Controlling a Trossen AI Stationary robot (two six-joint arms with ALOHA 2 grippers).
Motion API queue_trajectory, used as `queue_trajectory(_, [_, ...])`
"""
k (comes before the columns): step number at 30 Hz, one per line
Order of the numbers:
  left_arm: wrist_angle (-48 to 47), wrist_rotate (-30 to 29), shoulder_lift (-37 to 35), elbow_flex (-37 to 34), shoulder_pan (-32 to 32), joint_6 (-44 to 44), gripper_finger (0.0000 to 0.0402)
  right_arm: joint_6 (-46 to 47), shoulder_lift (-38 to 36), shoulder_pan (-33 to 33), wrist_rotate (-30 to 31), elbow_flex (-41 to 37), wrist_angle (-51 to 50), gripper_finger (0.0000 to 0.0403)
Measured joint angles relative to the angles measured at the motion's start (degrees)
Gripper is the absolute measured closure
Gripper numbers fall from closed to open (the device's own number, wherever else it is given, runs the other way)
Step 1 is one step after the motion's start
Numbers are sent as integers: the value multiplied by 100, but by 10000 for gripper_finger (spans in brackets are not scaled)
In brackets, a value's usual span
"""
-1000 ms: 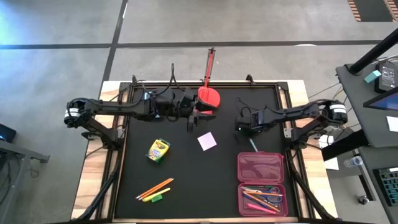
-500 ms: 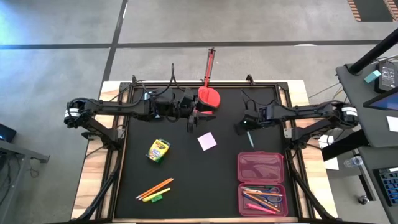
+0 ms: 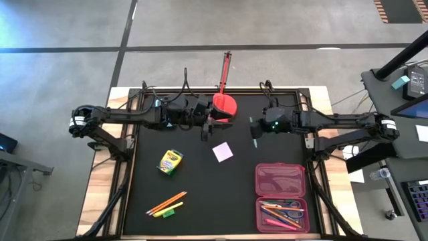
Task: Pack school essentials
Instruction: Put the light blue pen into the pink supply box
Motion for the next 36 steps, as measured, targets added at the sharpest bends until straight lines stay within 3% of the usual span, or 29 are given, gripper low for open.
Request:
queue_trajectory(5, [-2,0,0,-1,-25,-173,208,-178,-122,410,-1173,1,596,377])
queue_trajectory(11, [-7,0,-2,-9,-154,-469,208,130,-128,1636,-2083,2,620,377])
queue_trajectory(21, [-6,-174,102,-20,-601,-1066,208,1414,225,3788,-1762,2,242,376])
queue_trajectory(36, [50,-753,571,-18,-1553,-1978,208,2417,1246,5040,-1921,2,-112,375])
